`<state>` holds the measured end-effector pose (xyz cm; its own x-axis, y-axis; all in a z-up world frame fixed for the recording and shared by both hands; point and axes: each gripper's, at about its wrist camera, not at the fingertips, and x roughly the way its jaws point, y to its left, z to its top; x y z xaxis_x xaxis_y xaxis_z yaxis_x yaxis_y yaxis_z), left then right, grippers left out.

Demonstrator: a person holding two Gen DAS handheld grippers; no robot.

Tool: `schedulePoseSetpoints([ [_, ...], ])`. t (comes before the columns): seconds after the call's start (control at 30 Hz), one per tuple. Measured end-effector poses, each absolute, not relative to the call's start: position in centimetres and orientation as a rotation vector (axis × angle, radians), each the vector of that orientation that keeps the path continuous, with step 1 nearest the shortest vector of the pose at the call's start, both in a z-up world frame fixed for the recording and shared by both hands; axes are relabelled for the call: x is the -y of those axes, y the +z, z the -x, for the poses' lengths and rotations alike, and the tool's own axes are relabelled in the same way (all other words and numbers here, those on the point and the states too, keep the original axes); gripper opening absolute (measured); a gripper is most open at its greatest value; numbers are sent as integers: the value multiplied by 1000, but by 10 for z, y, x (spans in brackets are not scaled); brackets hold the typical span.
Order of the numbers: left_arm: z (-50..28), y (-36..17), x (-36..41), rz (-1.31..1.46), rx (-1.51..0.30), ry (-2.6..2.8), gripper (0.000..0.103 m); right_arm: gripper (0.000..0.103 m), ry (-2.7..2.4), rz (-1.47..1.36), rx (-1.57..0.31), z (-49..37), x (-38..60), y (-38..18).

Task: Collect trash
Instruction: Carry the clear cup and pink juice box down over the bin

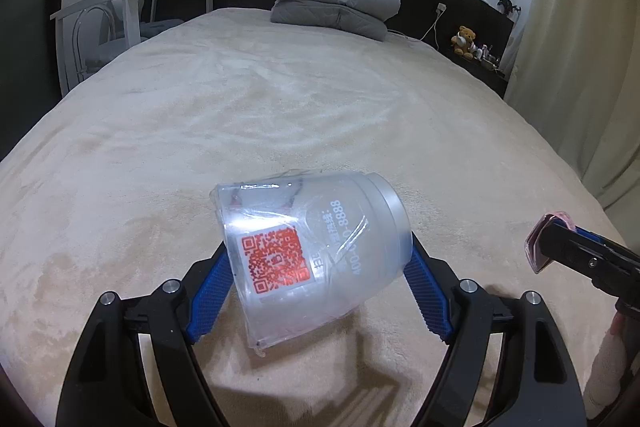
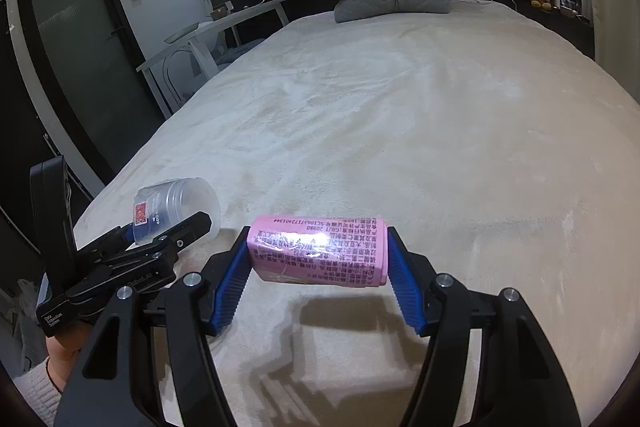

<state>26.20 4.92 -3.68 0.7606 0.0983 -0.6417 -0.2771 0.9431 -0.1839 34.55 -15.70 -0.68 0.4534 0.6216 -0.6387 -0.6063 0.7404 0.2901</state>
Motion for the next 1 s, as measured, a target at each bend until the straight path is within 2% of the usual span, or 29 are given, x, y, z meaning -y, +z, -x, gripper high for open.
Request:
schedulePoseSetpoints([
  [0.33,-205,-7,-37,284,-612,117,78,64,755,-37,-780,-310,172,2],
  [1.0,-103,1,8,265,-543,16,78,64,759,-76,-789,-207,217,-4],
])
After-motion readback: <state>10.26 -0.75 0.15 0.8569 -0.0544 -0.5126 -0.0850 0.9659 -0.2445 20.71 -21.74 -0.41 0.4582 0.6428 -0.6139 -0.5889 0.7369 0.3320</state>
